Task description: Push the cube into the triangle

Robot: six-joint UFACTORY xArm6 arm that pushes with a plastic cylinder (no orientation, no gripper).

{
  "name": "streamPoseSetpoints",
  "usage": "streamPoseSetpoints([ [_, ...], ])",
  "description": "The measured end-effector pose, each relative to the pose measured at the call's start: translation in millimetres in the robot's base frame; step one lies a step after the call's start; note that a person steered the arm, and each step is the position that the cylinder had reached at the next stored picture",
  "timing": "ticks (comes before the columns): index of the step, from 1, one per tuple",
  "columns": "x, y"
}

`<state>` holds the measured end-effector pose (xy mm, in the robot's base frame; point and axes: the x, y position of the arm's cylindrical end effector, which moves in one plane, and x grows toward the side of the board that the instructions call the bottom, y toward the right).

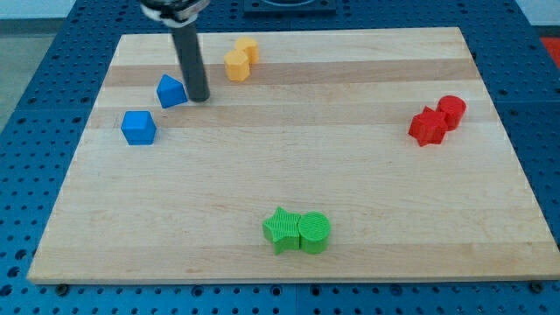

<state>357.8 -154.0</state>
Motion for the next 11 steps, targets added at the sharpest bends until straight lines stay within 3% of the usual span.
streamPoseSetpoints([
  [2,116.0,-30.5],
  [3,139.7,-20.0],
  [4,166.3,-50.9],
  [5,126.3,-70.8],
  [6,120.9,-70.9],
  [7,73.1,-69.3],
  [9,18.2,-64.6],
  [11,-10.4,-38.5],
])
